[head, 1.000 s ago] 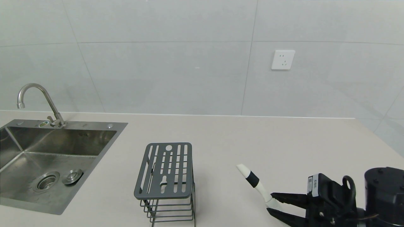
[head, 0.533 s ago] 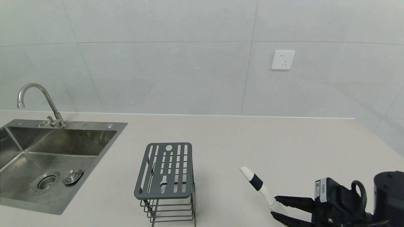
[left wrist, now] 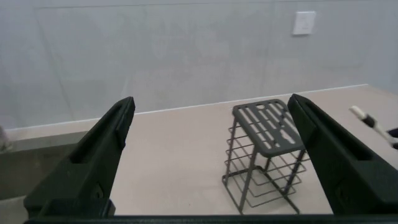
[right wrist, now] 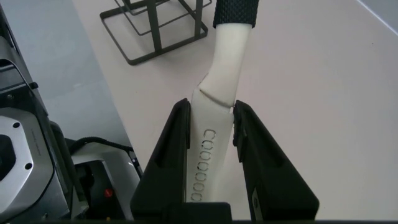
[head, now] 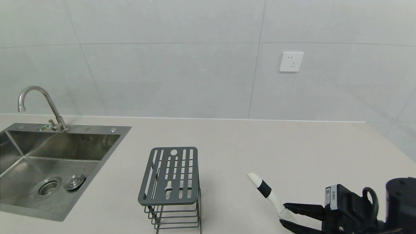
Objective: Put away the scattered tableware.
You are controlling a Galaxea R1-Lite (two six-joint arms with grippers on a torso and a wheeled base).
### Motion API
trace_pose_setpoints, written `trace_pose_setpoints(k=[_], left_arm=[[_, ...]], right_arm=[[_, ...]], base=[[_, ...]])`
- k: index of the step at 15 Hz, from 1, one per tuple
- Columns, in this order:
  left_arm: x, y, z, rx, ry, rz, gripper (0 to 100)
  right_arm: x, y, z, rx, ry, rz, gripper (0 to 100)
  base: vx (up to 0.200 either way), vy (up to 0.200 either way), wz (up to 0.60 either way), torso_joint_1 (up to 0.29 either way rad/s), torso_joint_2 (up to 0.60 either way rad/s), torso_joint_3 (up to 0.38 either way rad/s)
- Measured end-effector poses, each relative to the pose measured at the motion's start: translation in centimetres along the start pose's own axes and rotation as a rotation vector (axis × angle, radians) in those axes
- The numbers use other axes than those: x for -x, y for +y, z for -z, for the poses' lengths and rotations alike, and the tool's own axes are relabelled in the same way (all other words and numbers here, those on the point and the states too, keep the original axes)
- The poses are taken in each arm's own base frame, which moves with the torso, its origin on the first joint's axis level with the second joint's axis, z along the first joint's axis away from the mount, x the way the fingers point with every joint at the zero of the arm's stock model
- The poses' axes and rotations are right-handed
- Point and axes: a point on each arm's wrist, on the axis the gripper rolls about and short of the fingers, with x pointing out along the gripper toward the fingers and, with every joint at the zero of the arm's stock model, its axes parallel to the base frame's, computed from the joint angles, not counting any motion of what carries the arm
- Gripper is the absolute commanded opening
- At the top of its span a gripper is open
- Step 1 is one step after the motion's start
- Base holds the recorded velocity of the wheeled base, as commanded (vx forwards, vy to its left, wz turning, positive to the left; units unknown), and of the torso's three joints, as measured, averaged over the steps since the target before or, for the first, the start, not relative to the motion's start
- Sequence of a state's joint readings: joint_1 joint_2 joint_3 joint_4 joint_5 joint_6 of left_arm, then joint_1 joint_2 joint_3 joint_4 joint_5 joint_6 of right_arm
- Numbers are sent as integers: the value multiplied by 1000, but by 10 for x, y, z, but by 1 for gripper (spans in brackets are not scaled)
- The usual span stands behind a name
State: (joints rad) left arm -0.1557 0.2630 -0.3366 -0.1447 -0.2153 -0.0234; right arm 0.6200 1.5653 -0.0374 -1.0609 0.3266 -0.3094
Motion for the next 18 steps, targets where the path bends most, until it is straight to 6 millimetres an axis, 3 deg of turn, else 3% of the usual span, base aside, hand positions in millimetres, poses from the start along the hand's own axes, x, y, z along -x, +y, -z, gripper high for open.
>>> trace_pose_setpoints(k=[6,10,18], left_arm=[[-29,1,-21,68,11,291,100],[-50,-2,-15,106,93,603,100],[-103,-8,-19,221,94,817,100]], right_arm=[[-2,-1,-5,11,-31,-3,0],[-6,-8,-22,35,-111,7,0],[-4,-12,-44,84,-265,-39,0]], base=[[0,0,0,0,0,0],[0,0,0,0,0,0],[0,0,0,0,0,0]])
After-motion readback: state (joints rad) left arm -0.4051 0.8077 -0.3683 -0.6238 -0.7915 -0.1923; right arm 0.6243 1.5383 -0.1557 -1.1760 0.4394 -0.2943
